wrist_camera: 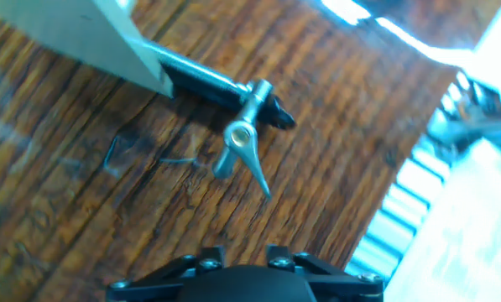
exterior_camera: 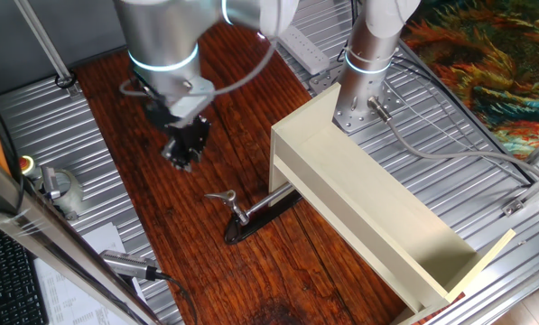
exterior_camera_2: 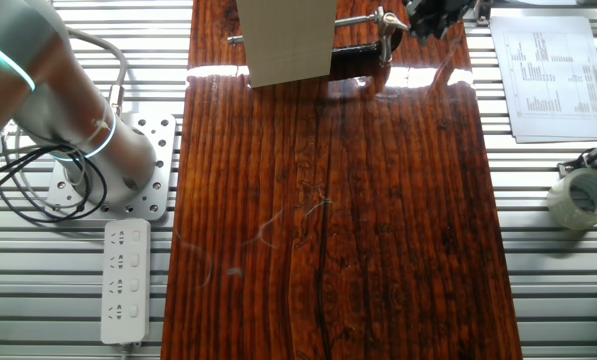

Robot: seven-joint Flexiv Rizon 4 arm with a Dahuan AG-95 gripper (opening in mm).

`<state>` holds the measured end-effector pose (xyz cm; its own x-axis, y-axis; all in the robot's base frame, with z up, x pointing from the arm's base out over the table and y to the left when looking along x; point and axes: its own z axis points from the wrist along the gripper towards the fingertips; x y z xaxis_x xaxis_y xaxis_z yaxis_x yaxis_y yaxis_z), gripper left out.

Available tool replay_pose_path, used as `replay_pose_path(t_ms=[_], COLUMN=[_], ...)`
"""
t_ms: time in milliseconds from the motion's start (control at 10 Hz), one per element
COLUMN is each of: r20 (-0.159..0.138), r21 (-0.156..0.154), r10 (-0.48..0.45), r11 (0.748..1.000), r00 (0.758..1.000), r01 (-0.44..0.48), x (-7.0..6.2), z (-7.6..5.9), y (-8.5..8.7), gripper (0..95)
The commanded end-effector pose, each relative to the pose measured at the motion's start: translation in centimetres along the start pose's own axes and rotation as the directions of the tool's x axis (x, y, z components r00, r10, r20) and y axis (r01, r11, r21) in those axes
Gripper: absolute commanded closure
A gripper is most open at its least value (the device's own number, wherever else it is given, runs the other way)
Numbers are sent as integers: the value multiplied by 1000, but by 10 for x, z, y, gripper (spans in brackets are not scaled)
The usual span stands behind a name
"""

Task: Turn on the water tap

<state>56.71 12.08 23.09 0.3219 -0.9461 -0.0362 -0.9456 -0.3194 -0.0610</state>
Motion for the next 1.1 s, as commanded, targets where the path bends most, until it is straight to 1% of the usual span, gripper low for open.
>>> replay_pose_path(t_ms=[100, 200, 300, 400, 500, 600, 700, 800, 900, 1000, 1100], r20=[19, 33, 29, 24, 13, 3, -2, -6, 1, 12, 6], r21=[-4, -13, -17, -23, -30, -23, -13, -20, -47, -74, -94], r10=[533, 693, 803, 894, 963, 990, 1000, 994, 977, 960, 939], r11=[846, 721, 595, 447, 268, 140, 7, -112, -212, -277, -342], r00=[846, 721, 595, 447, 268, 140, 7, -112, -212, -279, -344], r01=[-533, -693, -803, -894, -963, -990, -1000, -993, -976, -958, -935], x=[6, 6, 6, 5, 5, 5, 4, 4, 6, 8, 9], z=[-9, -9, -9, -9, -9, -9, -8, -7, -4, -2, -2], y=[2, 2, 2, 2, 2, 2, 2, 1, 1, 1, 1], gripper=[760, 760, 760, 760, 760, 760, 760, 760, 760, 760, 760])
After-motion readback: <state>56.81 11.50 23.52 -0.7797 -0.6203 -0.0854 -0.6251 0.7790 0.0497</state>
